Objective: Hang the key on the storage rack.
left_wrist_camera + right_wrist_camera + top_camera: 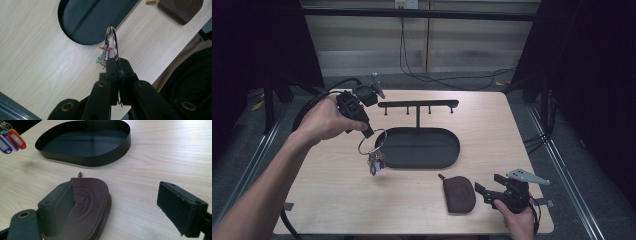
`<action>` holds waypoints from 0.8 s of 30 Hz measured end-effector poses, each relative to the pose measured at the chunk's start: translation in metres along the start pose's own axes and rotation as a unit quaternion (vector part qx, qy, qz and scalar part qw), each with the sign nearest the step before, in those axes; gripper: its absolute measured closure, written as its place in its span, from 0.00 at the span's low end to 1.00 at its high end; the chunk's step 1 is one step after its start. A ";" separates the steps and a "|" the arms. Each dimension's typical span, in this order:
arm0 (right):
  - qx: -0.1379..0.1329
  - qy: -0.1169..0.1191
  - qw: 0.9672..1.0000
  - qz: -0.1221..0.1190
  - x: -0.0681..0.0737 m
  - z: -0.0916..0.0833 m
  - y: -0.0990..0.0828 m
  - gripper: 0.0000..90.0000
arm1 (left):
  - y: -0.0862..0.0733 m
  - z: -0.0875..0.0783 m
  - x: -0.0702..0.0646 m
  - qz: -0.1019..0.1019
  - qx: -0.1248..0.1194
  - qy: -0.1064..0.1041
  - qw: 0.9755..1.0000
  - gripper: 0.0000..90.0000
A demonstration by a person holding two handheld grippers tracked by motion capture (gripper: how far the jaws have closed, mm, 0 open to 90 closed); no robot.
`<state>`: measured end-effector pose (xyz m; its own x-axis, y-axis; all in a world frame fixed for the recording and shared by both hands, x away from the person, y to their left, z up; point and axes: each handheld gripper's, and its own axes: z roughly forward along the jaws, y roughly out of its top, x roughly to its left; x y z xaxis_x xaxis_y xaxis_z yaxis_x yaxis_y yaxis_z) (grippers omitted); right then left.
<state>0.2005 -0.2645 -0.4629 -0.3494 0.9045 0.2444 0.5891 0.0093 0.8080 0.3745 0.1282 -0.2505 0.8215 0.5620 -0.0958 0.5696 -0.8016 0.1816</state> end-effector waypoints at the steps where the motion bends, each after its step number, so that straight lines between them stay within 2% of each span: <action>1: 0.000 0.001 1.000 -0.001 0.000 0.000 0.000 0.16 | 0.002 0.000 0.002 -0.003 -0.004 -0.004 1.000 0.98; 11: -0.001 0.001 1.000 -0.006 0.002 -0.001 0.000 0.16 | 0.007 -0.006 0.018 -0.020 -0.020 -0.019 0.999 0.98; 21: 0.001 -0.002 1.000 -0.006 0.002 -0.001 0.000 0.16 | 0.023 -0.006 0.033 -0.042 -0.004 -0.014 0.999 0.98; 24: 0.000 -0.001 1.000 -0.007 0.001 -0.001 0.000 0.16 | 0.030 -0.003 0.036 -0.038 0.001 -0.019 0.999 0.98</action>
<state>0.1988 -0.2639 -0.4619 -0.3564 0.9052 0.2314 0.5841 0.0226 0.8114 0.4205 0.1251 -0.2457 0.7760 0.6136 -0.1456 0.6307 -0.7570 0.1712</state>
